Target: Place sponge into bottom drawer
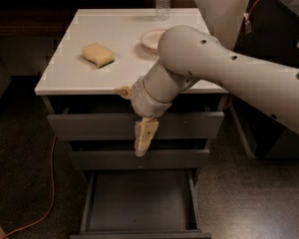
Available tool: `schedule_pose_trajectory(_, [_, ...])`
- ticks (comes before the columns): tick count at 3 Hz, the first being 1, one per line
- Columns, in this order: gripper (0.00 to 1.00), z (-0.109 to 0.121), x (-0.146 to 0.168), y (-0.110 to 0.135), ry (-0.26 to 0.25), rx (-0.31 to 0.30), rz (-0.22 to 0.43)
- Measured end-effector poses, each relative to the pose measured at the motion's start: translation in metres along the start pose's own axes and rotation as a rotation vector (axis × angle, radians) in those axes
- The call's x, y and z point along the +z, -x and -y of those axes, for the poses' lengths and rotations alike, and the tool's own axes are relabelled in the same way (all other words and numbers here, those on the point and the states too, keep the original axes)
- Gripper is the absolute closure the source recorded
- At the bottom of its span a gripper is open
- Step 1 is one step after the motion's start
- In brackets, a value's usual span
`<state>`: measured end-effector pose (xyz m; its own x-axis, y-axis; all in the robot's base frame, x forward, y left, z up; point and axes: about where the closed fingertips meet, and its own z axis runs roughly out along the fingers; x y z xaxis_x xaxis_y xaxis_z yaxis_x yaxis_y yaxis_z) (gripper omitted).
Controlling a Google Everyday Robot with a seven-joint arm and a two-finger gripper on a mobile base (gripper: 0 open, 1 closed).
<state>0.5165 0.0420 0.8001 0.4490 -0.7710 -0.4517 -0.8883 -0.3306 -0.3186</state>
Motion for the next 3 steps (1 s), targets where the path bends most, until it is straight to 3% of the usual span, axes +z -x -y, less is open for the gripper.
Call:
schedule_pose_trajectory(2, [0.00, 0.082, -0.011, -0.012, -0.068, 0.266, 0.004])
schedule_pose_trajectory(3, [0.00, 0.133, -0.019, -0.016, -0.185, 0.380, 0.042])
